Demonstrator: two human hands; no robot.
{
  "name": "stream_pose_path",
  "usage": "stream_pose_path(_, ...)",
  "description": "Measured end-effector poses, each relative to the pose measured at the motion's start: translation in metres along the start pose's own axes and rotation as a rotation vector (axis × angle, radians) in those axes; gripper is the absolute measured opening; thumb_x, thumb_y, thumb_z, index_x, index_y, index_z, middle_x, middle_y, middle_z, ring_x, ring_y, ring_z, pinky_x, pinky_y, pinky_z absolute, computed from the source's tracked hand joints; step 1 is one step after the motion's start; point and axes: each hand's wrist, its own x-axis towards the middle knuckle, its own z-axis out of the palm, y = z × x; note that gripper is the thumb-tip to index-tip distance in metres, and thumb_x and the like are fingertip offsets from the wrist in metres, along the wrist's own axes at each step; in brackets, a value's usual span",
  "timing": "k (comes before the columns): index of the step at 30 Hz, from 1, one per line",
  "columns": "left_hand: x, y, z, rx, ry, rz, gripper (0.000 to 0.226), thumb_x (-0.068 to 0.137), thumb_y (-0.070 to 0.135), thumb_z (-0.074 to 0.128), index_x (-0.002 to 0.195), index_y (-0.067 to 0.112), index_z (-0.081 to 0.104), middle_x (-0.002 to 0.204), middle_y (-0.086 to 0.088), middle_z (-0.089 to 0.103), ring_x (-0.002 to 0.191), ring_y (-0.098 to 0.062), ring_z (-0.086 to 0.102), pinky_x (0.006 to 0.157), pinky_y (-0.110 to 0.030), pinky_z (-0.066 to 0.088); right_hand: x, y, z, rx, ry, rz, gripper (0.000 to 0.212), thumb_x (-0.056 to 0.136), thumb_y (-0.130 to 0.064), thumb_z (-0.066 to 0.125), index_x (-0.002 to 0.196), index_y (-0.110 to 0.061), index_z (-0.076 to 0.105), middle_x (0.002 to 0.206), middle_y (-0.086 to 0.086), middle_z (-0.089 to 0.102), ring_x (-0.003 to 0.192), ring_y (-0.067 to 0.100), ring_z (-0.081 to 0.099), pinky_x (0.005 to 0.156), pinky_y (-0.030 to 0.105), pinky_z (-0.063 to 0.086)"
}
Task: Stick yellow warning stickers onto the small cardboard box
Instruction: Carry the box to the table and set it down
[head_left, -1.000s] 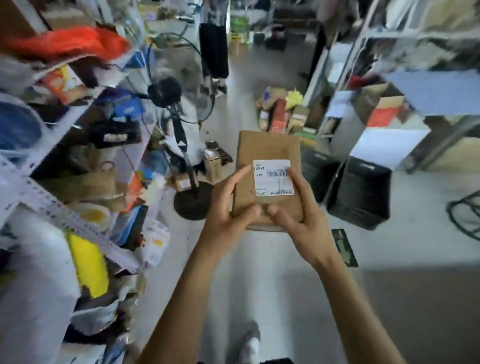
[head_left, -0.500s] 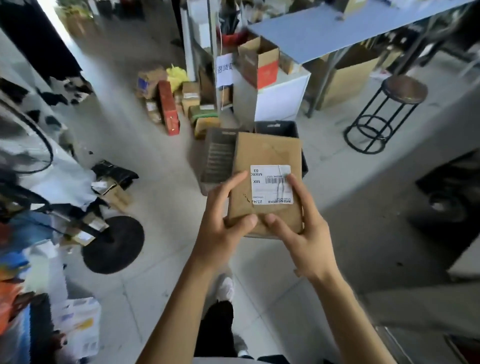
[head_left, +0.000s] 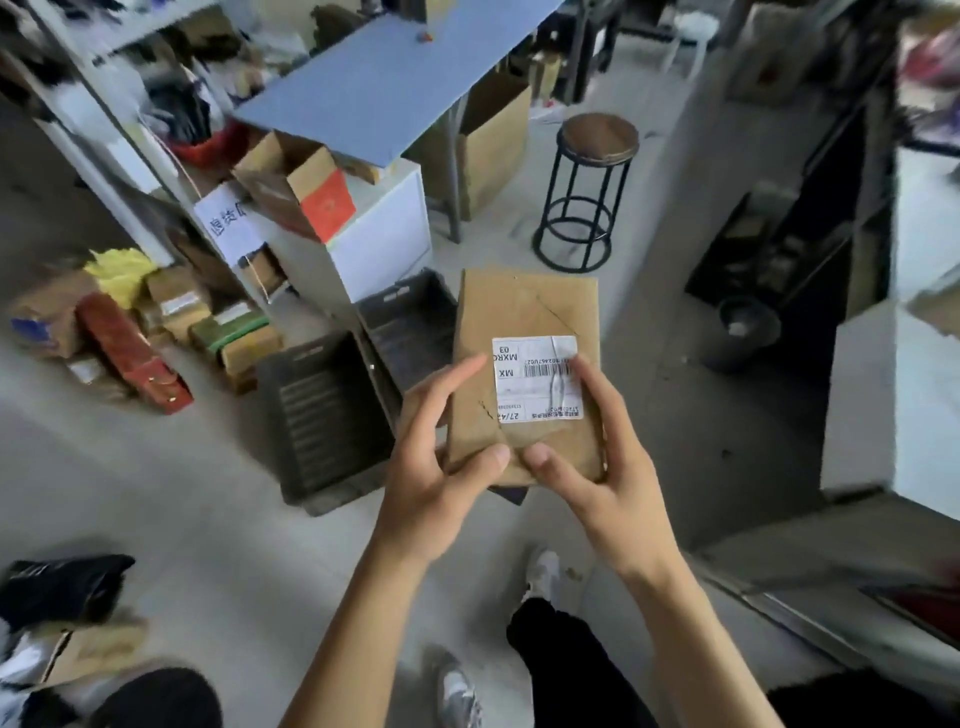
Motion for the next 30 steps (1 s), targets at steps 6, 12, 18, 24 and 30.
stream_pose_path(6, 0.138, -0.014, 0.059, 0.059, -0.071, 0.041, 0.068, 0.071, 0.021, 0.069, 0.136, 0.033, 0.054, 0.143, -0.006, 0.05, 0.135, -0.011, 0.049, 0.099, -0.007, 0.041, 0.122, 0.021, -0.063, 0.009, 0.07, -0.017, 0.075, 0.075, -0.03, 0.077, 0.141, -0.041, 0.042, 0.137, -0.032, 0.052, 0.129, -0.007, 0.049, 0.103, 0.015, 0.042)
stream_pose_path(12, 0.261, -0.014, 0.108, 0.072, -0.075, 0.033, 0.067, 0.072, 0.029, 0.066, 0.135, 0.043, 0.051, 0.144, 0.001, 0.049, 0.138, -0.017, 0.047, 0.112, -0.04, 0.045, 0.246, 0.024, -0.123, -0.04, 0.059, -0.031, 0.075, 0.077, -0.035, 0.076, 0.143, -0.041, 0.04, 0.144, -0.021, 0.049, 0.133, -0.002, 0.046, 0.112, 0.032, 0.041)
stream_pose_path(18, 0.374, -0.032, 0.143, 0.071, -0.079, -0.023, 0.069, 0.075, 0.022, 0.066, 0.138, 0.042, 0.048, 0.144, 0.001, 0.049, 0.137, -0.016, 0.047, 0.112, -0.047, 0.045, 0.357, 0.043, -0.163, -0.056, 0.043, -0.01, 0.075, 0.078, -0.035, 0.077, 0.143, -0.042, 0.039, 0.146, -0.018, 0.048, 0.135, 0.0, 0.045, 0.113, 0.034, 0.041)
stream_pose_path(24, 0.502, -0.059, 0.166, 0.005, -0.035, -0.098, 0.069, 0.076, 0.016, 0.067, 0.136, 0.045, 0.05, 0.142, 0.001, 0.051, 0.135, -0.014, 0.051, 0.107, -0.047, 0.049, 0.495, 0.063, -0.191, -0.106, -0.008, 0.004, 0.077, 0.076, -0.038, 0.079, 0.143, -0.043, 0.039, 0.144, -0.019, 0.05, 0.133, -0.003, 0.046, 0.112, 0.03, 0.041)
stream_pose_path(30, 0.639, -0.075, 0.178, -0.056, 0.034, -0.124, 0.07, 0.075, 0.011, 0.065, 0.136, 0.042, 0.051, 0.141, -0.004, 0.053, 0.135, -0.02, 0.052, 0.107, -0.049, 0.05, 0.641, 0.068, -0.207, -0.117, -0.062, -0.002, 0.077, 0.075, -0.042, 0.078, 0.142, -0.044, 0.04, 0.144, -0.016, 0.051, 0.134, 0.004, 0.048, 0.11, 0.036, 0.043)
